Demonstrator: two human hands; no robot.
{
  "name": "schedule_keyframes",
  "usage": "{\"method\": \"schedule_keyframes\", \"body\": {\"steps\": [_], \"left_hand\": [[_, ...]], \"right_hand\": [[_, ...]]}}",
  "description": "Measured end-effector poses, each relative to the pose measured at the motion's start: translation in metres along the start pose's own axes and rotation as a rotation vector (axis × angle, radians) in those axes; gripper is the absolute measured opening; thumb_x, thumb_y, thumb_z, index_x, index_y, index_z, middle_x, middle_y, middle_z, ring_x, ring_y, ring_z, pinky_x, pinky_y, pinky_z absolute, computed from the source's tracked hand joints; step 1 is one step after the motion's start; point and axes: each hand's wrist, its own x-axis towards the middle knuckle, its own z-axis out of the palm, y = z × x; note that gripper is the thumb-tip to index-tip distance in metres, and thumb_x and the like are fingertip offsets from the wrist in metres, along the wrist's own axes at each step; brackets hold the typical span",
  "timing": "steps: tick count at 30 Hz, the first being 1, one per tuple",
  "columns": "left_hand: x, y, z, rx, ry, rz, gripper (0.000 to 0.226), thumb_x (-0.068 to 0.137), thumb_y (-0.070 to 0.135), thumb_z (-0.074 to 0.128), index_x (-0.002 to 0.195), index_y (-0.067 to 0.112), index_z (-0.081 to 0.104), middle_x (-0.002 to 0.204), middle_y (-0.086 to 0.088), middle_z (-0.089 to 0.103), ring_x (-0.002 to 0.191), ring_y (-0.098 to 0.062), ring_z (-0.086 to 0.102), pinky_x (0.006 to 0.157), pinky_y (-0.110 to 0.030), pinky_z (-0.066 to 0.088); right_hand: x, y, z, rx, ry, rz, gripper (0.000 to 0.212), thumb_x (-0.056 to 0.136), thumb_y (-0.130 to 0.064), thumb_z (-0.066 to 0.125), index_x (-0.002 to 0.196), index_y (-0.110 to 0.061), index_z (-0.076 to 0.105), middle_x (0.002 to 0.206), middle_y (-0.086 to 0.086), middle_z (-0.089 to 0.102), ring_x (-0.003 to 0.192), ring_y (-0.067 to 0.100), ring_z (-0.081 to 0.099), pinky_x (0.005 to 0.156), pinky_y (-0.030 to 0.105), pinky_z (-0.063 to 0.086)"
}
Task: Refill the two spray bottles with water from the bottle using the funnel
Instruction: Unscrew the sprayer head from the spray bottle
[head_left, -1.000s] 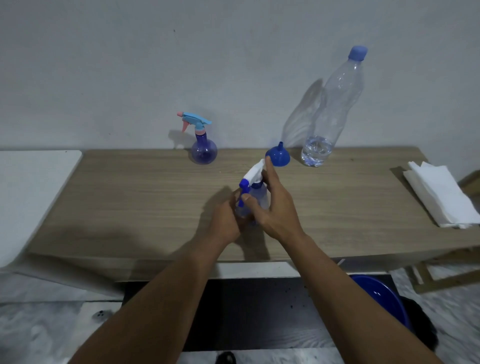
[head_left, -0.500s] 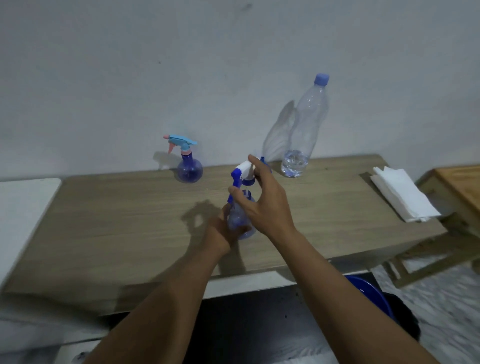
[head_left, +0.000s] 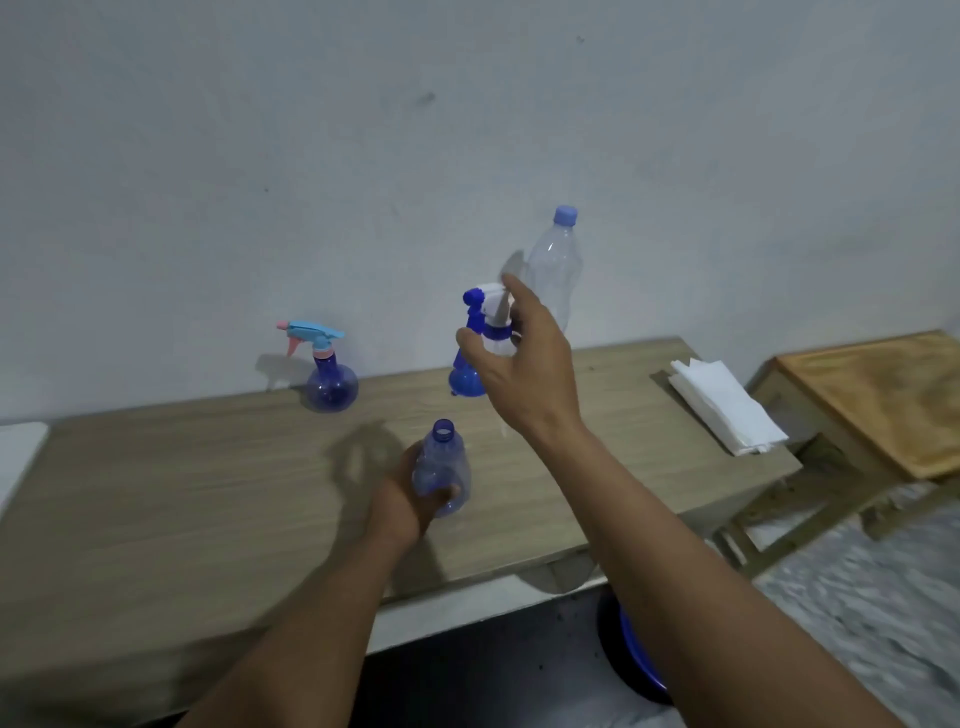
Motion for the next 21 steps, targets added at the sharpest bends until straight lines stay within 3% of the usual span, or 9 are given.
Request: {"method": "schedule_keyframes", "body": {"steps": [3, 6, 11, 17, 21], "left_hand": [[-0.003, 0.002, 0.001, -0.062, 0.011, -0.001, 0.066, 0.067, 0.029, 0.083, 0.128, 0.023, 0.056, 0.118, 0.002, 0.067, 0.100, -0.015, 0.063, 0.087, -0.032, 0.052], [-0.001, 0.001, 0.006, -0.093, 0.082, 0.013, 0.053, 0.071, 0.013, 0.079, 0.120, 0.022, 0.060, 0.108, 0.003, 0.071, 0.091, -0.015, 0.067, 0.069, -0.020, 0.048], [-0.001, -0.007, 0.010, -0.051, 0.102, 0.086, 0.067, 0.074, 0.021, 0.082, 0.133, 0.029, 0.051, 0.118, 0.009, 0.066, 0.103, -0.014, 0.064, 0.086, -0.029, 0.050], [-0.005, -0.004, 0.013, -0.047, 0.107, 0.096, 0.079, 0.077, 0.022, 0.080, 0.143, 0.036, 0.038, 0.133, 0.011, 0.057, 0.119, -0.011, 0.056, 0.099, -0.033, 0.048], [-0.006, 0.002, 0.016, -0.023, 0.141, 0.087, 0.072, 0.081, 0.019, 0.078, 0.143, 0.031, 0.042, 0.131, 0.010, 0.059, 0.117, -0.010, 0.057, 0.093, -0.024, 0.048]], "right_hand": [[0.001, 0.025, 0.001, -0.165, -0.102, 0.065, 0.074, 0.087, -0.033, 0.071, 0.151, -0.026, 0.034, 0.124, -0.002, 0.056, 0.099, 0.011, 0.060, 0.084, 0.027, 0.049], [-0.002, 0.064, 0.008, -0.316, -0.177, 0.134, 0.068, 0.084, -0.029, 0.069, 0.143, -0.023, 0.036, 0.124, 0.003, 0.058, 0.099, 0.021, 0.063, 0.080, 0.037, 0.053], [-0.018, 0.134, 0.019, -0.561, -0.309, 0.235, 0.056, 0.086, -0.033, 0.066, 0.134, -0.016, 0.042, 0.114, 0.013, 0.061, 0.101, 0.034, 0.062, 0.078, 0.040, 0.051], [-0.040, 0.194, 0.029, -0.692, -0.418, 0.238, 0.050, 0.096, -0.041, 0.058, 0.136, -0.014, 0.046, 0.125, 0.015, 0.059, 0.113, 0.035, 0.057, 0.091, 0.046, 0.050], [-0.050, 0.222, 0.030, -0.808, -0.479, 0.143, 0.054, 0.101, -0.033, 0.049, 0.150, -0.012, 0.036, 0.152, 0.018, 0.041, 0.140, 0.033, 0.038, 0.113, 0.046, 0.035]]}}
